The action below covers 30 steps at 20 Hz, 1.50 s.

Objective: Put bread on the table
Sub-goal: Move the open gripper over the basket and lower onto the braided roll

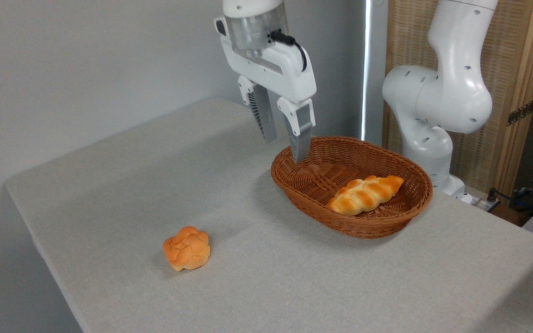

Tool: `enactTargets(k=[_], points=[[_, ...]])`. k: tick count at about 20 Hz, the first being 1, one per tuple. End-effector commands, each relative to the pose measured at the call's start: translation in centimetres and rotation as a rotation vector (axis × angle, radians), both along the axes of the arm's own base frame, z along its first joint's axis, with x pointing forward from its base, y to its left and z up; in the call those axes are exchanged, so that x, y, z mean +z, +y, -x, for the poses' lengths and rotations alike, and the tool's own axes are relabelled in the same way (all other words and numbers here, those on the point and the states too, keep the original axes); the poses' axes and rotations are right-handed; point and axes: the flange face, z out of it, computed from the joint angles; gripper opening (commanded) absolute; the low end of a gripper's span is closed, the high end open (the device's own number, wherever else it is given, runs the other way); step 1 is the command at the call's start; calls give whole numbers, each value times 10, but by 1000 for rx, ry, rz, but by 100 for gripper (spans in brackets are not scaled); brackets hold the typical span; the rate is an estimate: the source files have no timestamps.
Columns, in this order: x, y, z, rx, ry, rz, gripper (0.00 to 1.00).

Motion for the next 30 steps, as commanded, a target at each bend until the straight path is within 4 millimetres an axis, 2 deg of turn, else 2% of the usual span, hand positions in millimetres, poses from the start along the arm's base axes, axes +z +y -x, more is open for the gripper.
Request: enactTargets(k=[1, 2, 5, 8, 10, 12, 21, 24, 27, 30], points=[[-30, 1, 38, -64, -5, -49, 100], [-36, 0, 48, -78, -1, -52, 100], [-55, 17, 80, -102, 5, -78, 100], [-62, 46, 99, -116, -20, -47, 100], [-62, 57, 102, -140, -17, -30, 100], [-63, 57, 102, -144, -14, -31, 100], [-109, 50, 116, -169, 75, -34, 100], [-114, 51, 117, -170, 86, -36, 100], [-131, 52, 121, -185, 117, -67, 100], [-134, 51, 120, -186, 123, -68, 100]])
